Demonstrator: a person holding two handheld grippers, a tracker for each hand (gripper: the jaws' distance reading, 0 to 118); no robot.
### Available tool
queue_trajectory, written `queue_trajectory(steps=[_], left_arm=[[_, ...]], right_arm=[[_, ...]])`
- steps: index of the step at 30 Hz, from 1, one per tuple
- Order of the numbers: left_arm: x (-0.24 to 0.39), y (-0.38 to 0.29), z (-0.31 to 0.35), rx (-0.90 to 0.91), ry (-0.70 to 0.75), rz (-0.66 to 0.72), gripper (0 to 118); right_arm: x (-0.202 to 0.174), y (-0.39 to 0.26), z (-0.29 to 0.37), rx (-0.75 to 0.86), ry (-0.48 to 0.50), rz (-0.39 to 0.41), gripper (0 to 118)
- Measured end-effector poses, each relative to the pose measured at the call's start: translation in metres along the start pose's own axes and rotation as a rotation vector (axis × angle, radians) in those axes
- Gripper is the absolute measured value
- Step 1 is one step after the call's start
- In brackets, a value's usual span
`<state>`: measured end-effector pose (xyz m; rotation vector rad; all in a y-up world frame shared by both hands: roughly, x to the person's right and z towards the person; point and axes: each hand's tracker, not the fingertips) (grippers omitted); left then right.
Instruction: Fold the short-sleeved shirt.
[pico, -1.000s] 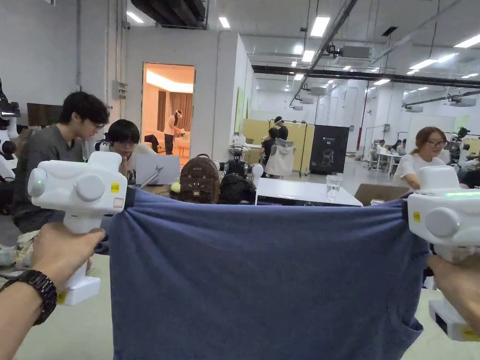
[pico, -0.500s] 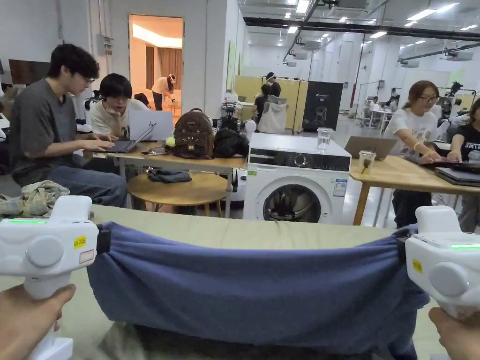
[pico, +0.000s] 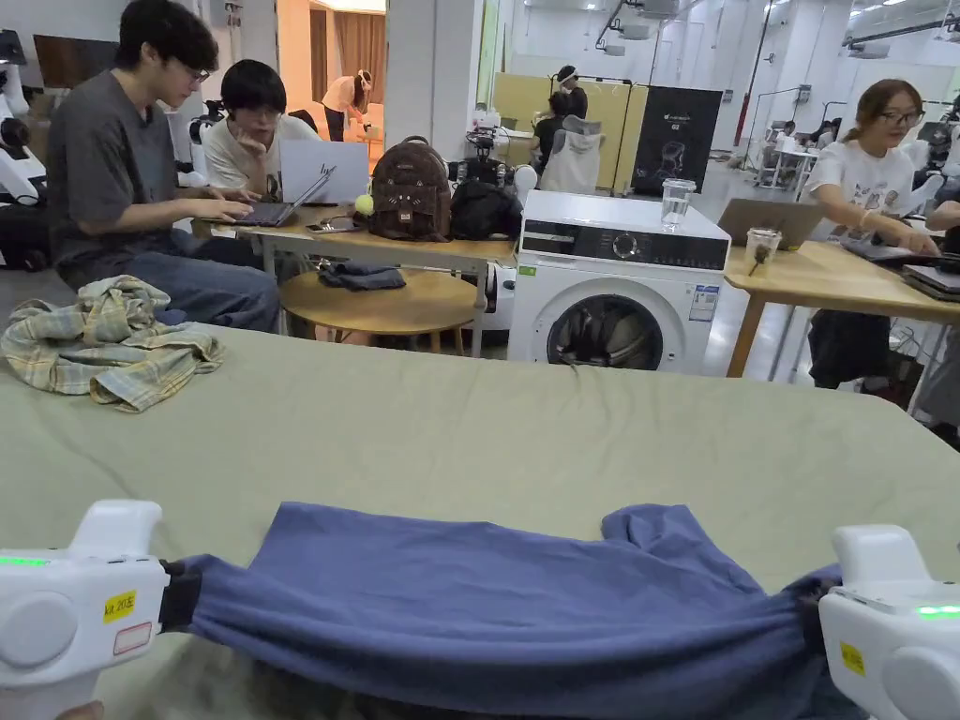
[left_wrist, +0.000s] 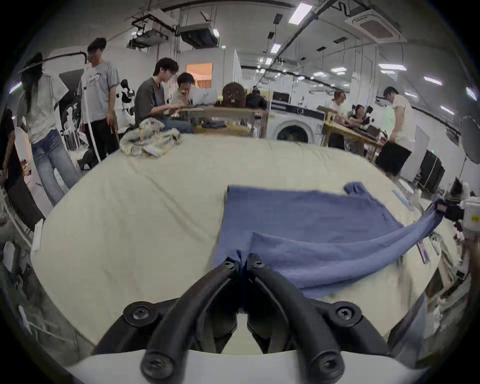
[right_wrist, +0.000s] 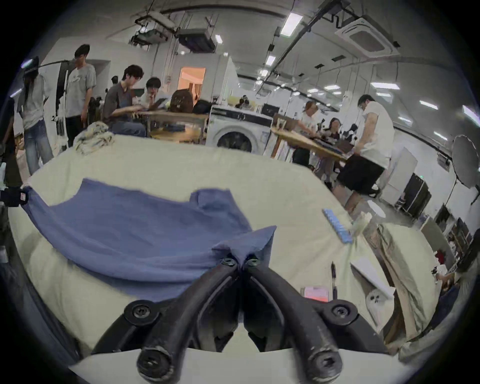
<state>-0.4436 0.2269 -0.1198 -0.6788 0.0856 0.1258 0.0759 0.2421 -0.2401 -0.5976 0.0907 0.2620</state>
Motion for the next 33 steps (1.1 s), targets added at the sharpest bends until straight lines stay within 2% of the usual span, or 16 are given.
queue_trajectory(steps=[4, 8, 12, 16, 19, 20, 22, 24, 25, 26, 27, 30, 33], left_arm=[[0.0, -0.025, -0.005, -0.074, 0.014, -0.025, 0], [-0.009, -0.043, -0.026, -0.17, 0.017, -0.041, 0], [-0.007, -0.058, -0.046, -0.249, 0.026, -0.039, 0], [-0.016, -0.072, -0.071, -0.334, 0.027, -0.037, 0], [-0.016, -0.077, -0.071, -0.328, 0.024, -0.028, 0], [-0.017, -0.076, -0.07, -0.322, 0.023, -0.025, 6], [-0.02, -0.07, -0.069, -0.324, 0.025, -0.016, 8], [-0.017, -0.064, -0.061, -0.305, 0.044, -0.007, 19], [-0.017, -0.061, -0.058, -0.282, 0.039, -0.006, 26], [-0.015, -0.056, -0.054, -0.25, 0.034, -0.004, 32], [-0.011, -0.053, -0.048, -0.215, 0.025, 0.006, 32], [-0.002, -0.04, -0.036, -0.088, -0.001, 0.007, 38], [0.013, -0.031, -0.026, 0.031, -0.02, -0.004, 38]], right_arm=[[-0.004, -0.029, -0.005, -0.094, 0.001, 0.052, 0], [-0.005, -0.056, -0.017, -0.185, 0.022, 0.044, 0], [-0.009, -0.082, -0.036, -0.296, 0.032, 0.077, 0], [-0.006, -0.103, -0.059, -0.392, 0.06, 0.057, 0], [-0.005, -0.114, -0.067, -0.421, 0.07, 0.034, 2], [-0.006, -0.115, -0.066, -0.418, 0.074, 0.027, 9], [-0.007, -0.112, -0.059, -0.41, 0.06, 0.007, 13], [-0.007, -0.105, -0.05, -0.356, 0.044, -0.017, 27], [-0.007, -0.1, -0.046, -0.321, 0.047, -0.038, 30], [-0.007, -0.094, -0.042, -0.289, 0.037, -0.058, 42], [-0.008, -0.087, -0.037, -0.249, 0.038, -0.078, 46], [-0.015, -0.068, -0.024, -0.127, 0.073, -0.14, 46], [-0.031, -0.055, -0.016, 0.001, 0.068, -0.141, 46]])
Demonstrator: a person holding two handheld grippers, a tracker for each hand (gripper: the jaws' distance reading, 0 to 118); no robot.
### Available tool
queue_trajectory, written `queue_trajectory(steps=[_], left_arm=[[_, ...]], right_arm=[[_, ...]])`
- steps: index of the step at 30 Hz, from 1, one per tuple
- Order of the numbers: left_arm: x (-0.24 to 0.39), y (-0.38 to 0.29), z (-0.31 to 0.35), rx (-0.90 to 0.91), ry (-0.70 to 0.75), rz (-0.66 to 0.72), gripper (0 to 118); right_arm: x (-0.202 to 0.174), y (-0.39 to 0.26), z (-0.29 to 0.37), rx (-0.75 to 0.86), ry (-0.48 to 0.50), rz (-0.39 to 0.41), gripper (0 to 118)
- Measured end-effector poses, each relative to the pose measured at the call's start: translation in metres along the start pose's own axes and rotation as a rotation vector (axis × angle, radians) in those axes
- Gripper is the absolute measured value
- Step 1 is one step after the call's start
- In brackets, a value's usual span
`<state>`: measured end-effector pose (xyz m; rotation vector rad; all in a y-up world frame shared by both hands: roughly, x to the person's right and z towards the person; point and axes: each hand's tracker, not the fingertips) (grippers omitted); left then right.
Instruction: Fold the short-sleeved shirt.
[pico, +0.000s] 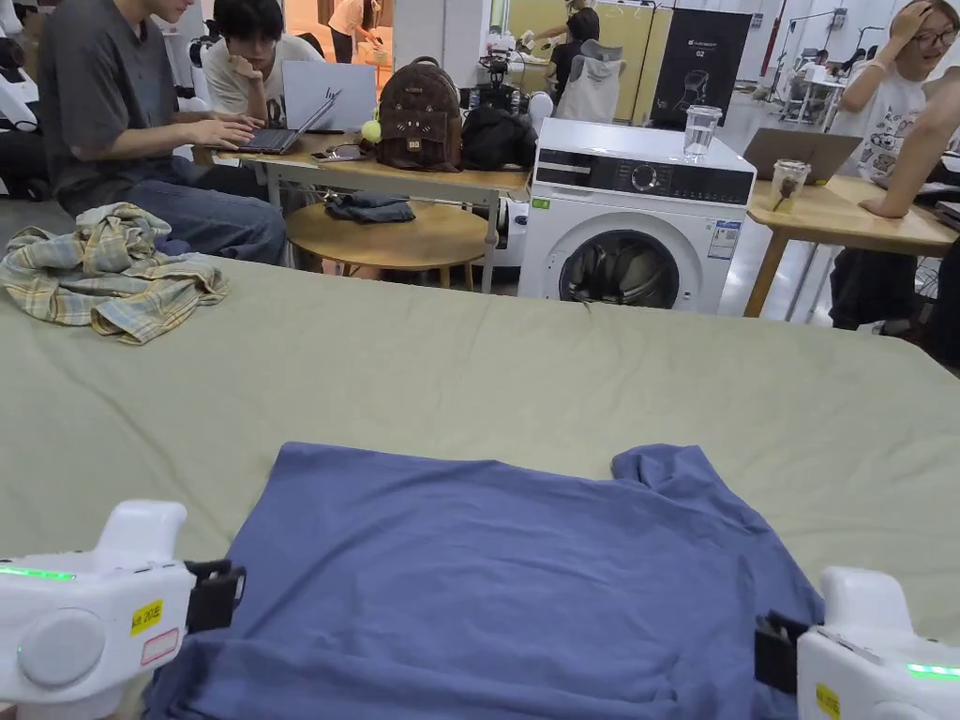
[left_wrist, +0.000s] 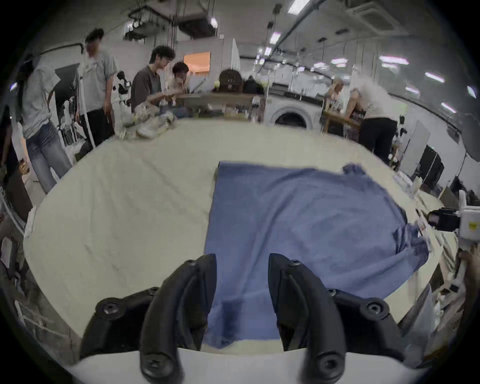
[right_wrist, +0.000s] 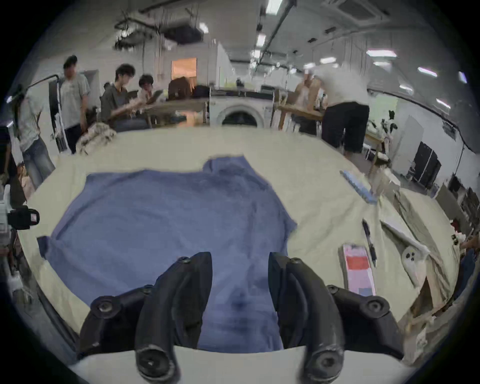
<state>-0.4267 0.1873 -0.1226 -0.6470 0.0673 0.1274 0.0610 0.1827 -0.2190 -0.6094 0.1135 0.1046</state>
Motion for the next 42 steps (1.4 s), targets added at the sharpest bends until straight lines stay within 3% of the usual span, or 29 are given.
queue_trajectory(steps=[2, 3, 5, 6, 7, 8, 16, 25, 26, 29, 31, 33, 36, 40, 42], left_arm=[[0.013, 0.004, 0.004, 0.058, 0.012, -0.016, 38], [0.02, 0.004, 0.007, 0.105, 0.015, -0.03, 38], [0.033, 0.004, 0.011, 0.173, 0.048, -0.05, 34], [0.039, 0.005, 0.01, 0.194, 0.059, -0.065, 23], [0.044, 0.006, 0.01, 0.197, 0.066, -0.076, 7], [0.049, 0.007, 0.008, 0.188, 0.067, -0.093, 0], [0.055, 0.007, 0.006, 0.07, 0.108, -0.134, 0], [-0.009, 0.002, 0.001, -0.225, 0.089, 0.058, 0], [-0.014, 0.002, -0.002, -0.261, 0.092, 0.071, 3], [-0.03, -0.003, -0.013, -0.353, 0.075, 0.119, 42], [-0.035, -0.006, -0.021, -0.386, 0.08, 0.163, 44], [-0.042, -0.012, -0.036, -0.447, 0.085, 0.199, 55], [-0.045, -0.028, -0.063, -0.565, 0.129, 0.195, 58], [-0.035, -0.024, -0.058, -0.52, 0.14, 0.183, 57], [-0.029, -0.026, -0.056, -0.517, 0.144, 0.1, 48]], right_arm=[[-0.012, 0.004, 0.004, 0.055, -0.004, -0.017, 43], [-0.017, 0.005, 0.007, 0.09, 0.006, -0.035, 36], [-0.027, 0.009, 0.007, 0.115, -0.001, -0.044, 5], [-0.031, 0.009, 0.007, 0.135, -0.003, -0.058, 0], [-0.035, 0.01, 0.008, 0.145, -0.006, -0.064, 0], [-0.039, 0.01, 0.008, 0.152, -0.012, -0.065, 0], [-0.057, 0.009, 0.008, 0.136, 0.006, -0.031, 0], [-0.062, 0.0, -0.005, 0.067, 0.03, -0.004, 0], [-0.063, -0.001, -0.006, 0.061, 0.03, -0.003, 0], [-0.063, -0.003, -0.009, 0.041, 0.032, 0.005, 0], [-0.064, -0.004, -0.01, 0.033, 0.033, 0.008, 0], [-0.064, -0.006, -0.01, 0.025, 0.03, 0.012, 0], [-0.063, -0.007, -0.01, 0.015, 0.03, 0.013, 0], [-0.063, -0.009, -0.008, 0.002, 0.033, 0.027, 0], [-0.062, -0.011, -0.006, -0.002, 0.032, 0.028, 0]])
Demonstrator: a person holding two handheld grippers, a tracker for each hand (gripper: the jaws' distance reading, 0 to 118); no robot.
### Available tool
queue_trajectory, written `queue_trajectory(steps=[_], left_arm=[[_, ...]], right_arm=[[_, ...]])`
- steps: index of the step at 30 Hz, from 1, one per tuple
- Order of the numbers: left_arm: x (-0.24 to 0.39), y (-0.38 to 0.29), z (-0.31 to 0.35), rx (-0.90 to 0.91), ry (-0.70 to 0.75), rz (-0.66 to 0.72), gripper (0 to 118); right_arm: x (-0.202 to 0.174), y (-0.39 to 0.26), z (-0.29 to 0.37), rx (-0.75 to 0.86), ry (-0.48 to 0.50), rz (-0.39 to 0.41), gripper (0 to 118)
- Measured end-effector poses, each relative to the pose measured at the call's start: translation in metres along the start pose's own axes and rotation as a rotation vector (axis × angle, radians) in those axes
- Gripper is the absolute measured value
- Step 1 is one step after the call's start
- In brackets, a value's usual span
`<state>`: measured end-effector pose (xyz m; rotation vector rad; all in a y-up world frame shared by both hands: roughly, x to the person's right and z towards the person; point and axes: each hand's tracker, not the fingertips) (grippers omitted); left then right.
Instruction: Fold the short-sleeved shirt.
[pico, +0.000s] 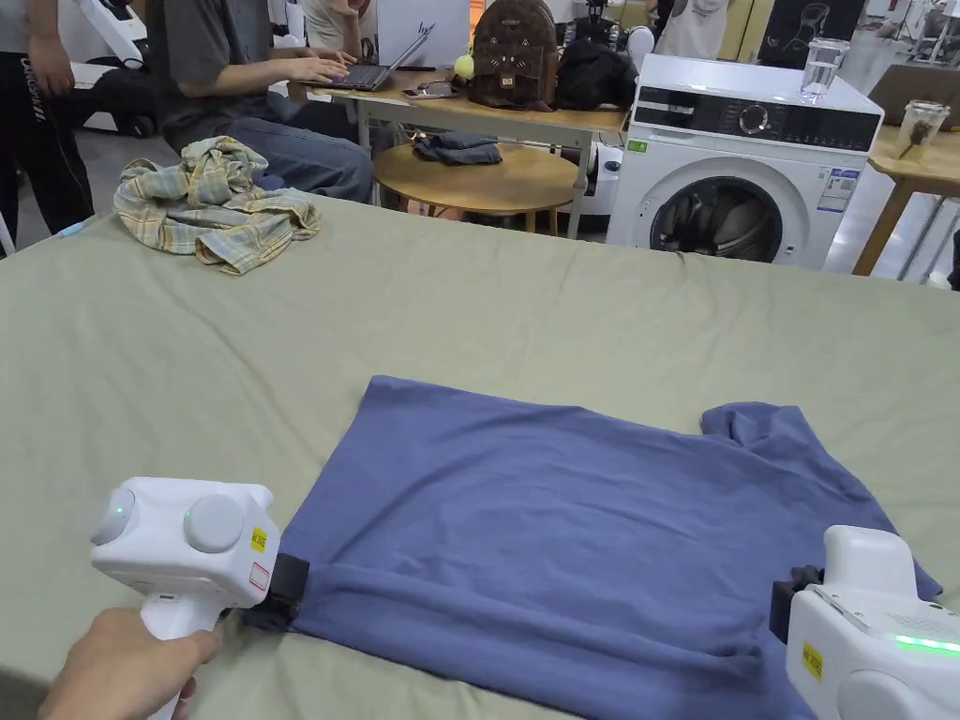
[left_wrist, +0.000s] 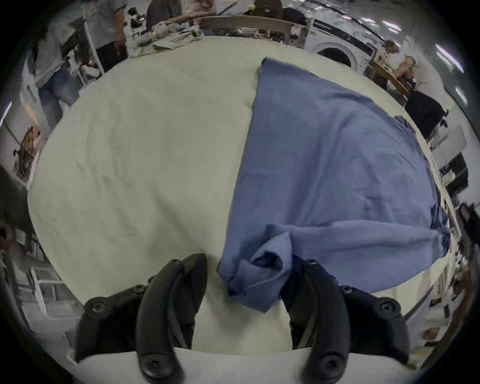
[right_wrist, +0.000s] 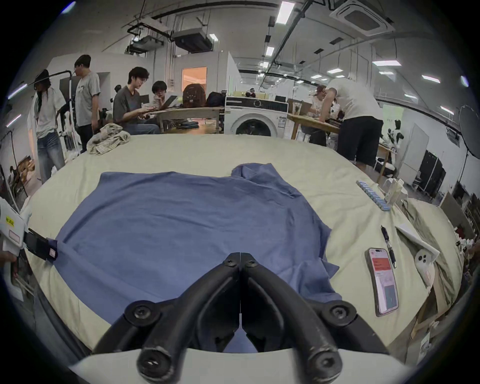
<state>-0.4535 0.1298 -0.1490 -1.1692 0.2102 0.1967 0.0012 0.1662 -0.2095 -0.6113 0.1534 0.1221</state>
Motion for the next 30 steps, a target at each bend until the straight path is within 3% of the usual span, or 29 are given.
queue_trajectory(steps=[3, 4, 13, 16, 20, 28, 30], left_arm=[[0.002, -0.002, 0.005, 0.013, -0.025, -0.025, 8], [0.001, -0.003, 0.006, 0.021, -0.045, -0.028, 4], [0.009, -0.01, 0.004, 0.044, -0.039, -0.052, 3], [0.012, -0.011, 0.003, 0.047, -0.025, -0.059, 3], [0.015, -0.012, 0.004, 0.052, -0.01, -0.064, 3], [0.012, -0.014, 0.005, 0.063, -0.017, -0.048, 3], [0.012, -0.014, 0.004, 0.066, -0.017, -0.049, 3]], right_arm=[[0.005, -0.003, 0.002, -0.012, 0.003, -0.002, 0], [0.007, -0.004, 0.002, -0.018, 0.0, -0.004, 0], [0.044, -0.004, 0.007, -0.178, -0.075, -0.015, 1], [0.057, -0.006, 0.002, -0.265, -0.098, -0.021, 32], [0.068, -0.014, -0.01, -0.331, -0.109, -0.034, 43], [0.065, -0.04, -0.017, -0.52, -0.075, -0.054, 42], [0.065, -0.053, -0.031, -0.571, -0.054, -0.061, 23]])
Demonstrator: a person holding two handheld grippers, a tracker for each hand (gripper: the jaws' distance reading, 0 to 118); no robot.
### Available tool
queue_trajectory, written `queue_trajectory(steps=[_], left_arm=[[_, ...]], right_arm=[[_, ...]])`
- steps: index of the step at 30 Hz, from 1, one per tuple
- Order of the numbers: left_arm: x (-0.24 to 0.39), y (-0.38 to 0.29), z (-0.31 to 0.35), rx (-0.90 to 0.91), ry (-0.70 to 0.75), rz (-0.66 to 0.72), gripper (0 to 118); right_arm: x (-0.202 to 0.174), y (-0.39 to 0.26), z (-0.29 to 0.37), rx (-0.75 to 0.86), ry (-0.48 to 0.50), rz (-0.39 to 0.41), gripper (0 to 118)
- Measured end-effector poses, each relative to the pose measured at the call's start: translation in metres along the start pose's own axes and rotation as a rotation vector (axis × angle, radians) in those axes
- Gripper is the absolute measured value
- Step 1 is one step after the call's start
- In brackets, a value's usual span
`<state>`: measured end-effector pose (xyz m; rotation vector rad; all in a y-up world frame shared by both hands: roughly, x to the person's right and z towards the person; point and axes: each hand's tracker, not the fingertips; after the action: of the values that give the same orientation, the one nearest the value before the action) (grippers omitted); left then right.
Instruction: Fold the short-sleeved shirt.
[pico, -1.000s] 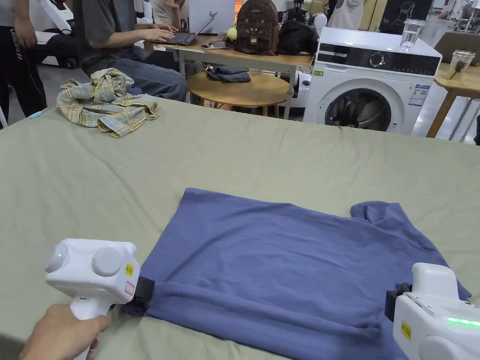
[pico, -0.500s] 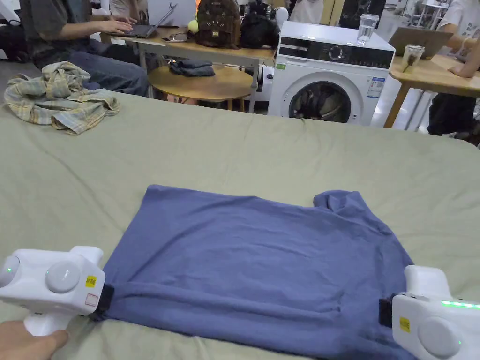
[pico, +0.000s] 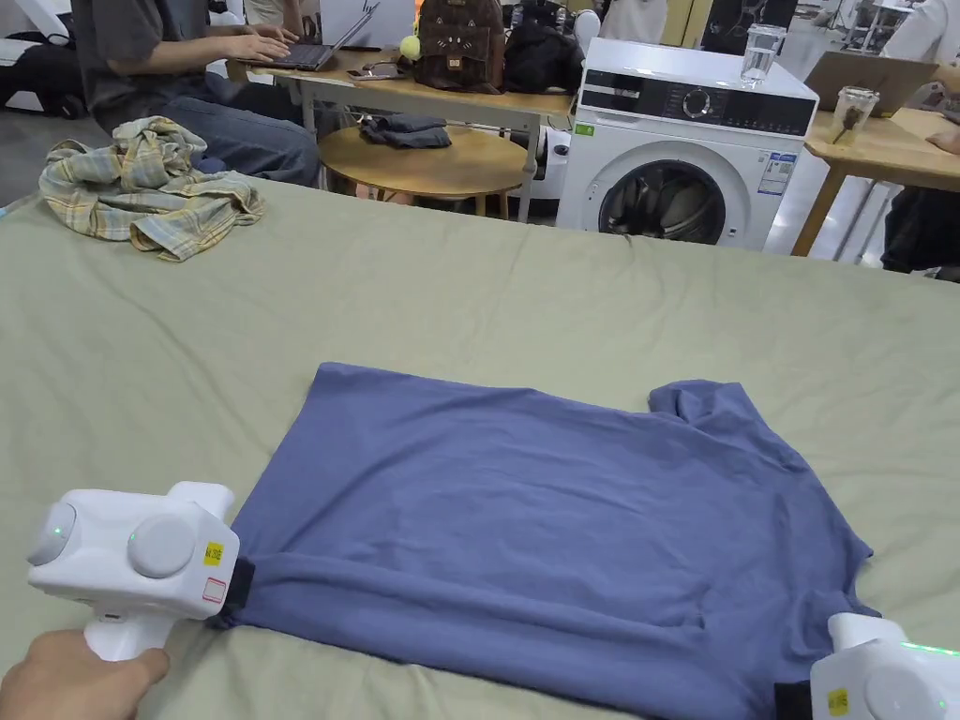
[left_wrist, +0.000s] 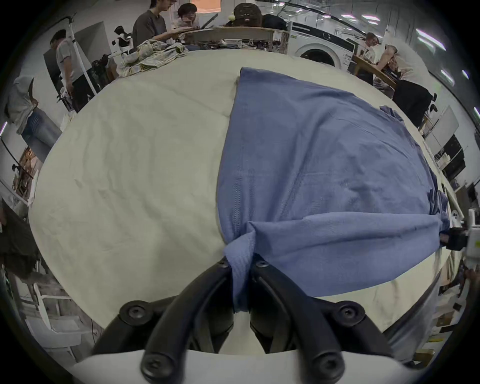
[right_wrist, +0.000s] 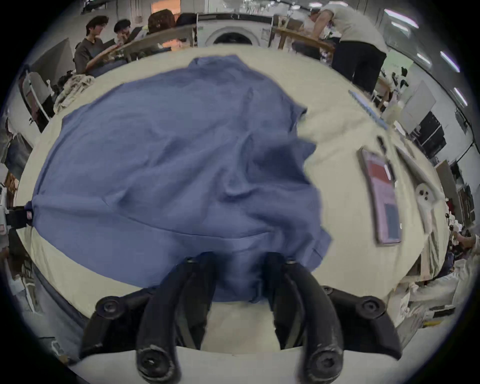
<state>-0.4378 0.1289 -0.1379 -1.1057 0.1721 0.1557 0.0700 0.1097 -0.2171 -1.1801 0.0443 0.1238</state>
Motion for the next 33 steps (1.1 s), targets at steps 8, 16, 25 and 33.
queue_trajectory(steps=[8, 16, 25, 33], left_arm=[[-0.001, 0.001, 0.01, 0.046, -0.009, 0.002, 3], [0.002, 0.034, 0.045, 0.204, -0.068, 0.023, 3], [0.001, 0.108, 0.043, 0.288, -0.088, 0.073, 3], [-0.002, 0.153, -0.009, 0.198, -0.102, 0.11, 3]], right_arm=[[-0.003, 0.004, 0.009, 0.086, 0.05, 0.011, 0], [0.009, 0.037, 0.05, 0.298, 0.084, -0.023, 0], [0.01, 0.111, 0.054, 0.407, 0.08, -0.056, 0], [0.008, 0.172, 0.01, 0.403, 0.093, -0.054, 0]])
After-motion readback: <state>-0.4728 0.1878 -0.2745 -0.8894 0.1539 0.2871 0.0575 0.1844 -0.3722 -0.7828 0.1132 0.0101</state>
